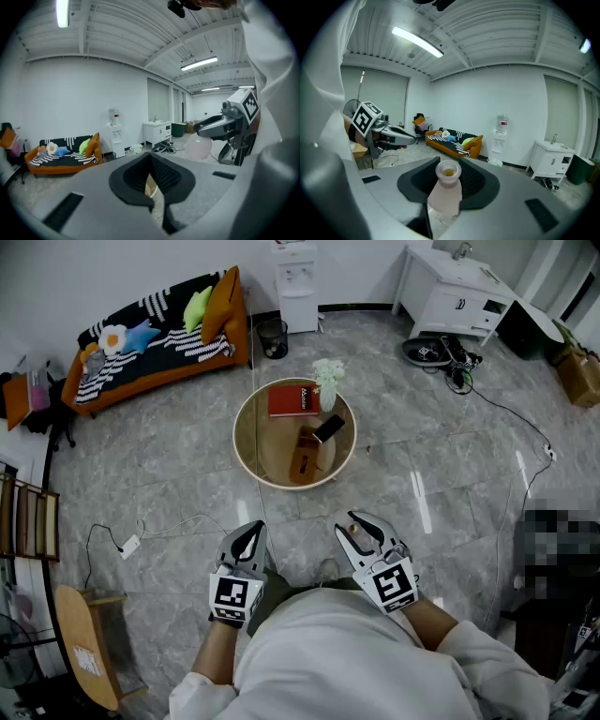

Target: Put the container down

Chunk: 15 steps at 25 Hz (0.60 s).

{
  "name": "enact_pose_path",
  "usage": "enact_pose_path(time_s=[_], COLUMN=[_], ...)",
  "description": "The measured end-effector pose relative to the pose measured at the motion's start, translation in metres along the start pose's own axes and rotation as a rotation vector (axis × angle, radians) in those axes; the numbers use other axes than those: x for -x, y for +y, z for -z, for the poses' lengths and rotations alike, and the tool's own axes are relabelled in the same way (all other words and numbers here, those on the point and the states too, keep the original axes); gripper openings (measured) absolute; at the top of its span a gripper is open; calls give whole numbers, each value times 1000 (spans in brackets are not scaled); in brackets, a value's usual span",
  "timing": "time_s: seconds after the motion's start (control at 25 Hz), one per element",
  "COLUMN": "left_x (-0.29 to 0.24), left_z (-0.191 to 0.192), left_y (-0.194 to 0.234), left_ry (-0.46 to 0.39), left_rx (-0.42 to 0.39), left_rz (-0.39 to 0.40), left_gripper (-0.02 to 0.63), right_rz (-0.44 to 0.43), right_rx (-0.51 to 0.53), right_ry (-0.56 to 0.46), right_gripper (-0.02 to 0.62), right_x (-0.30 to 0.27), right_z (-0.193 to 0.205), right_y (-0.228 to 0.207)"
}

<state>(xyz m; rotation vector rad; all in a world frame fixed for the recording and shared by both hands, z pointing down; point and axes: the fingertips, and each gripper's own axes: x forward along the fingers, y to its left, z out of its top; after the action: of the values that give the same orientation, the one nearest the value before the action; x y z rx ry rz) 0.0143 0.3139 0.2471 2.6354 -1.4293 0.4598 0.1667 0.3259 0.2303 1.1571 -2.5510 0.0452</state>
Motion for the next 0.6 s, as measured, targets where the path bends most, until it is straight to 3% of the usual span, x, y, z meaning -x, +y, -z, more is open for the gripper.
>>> enact_pose_path(time_s=[0.6], left_x=[-11], left_z=[7], left_y=[-7], left_ry=[8], left_rx=[12], left_rz=[-5], left_gripper=[8], right_rz=[-8], right_rx=[-23], right_ry=[7], right_gripper=[142], right_x=[-4], right_z=[8], right_y=[-8])
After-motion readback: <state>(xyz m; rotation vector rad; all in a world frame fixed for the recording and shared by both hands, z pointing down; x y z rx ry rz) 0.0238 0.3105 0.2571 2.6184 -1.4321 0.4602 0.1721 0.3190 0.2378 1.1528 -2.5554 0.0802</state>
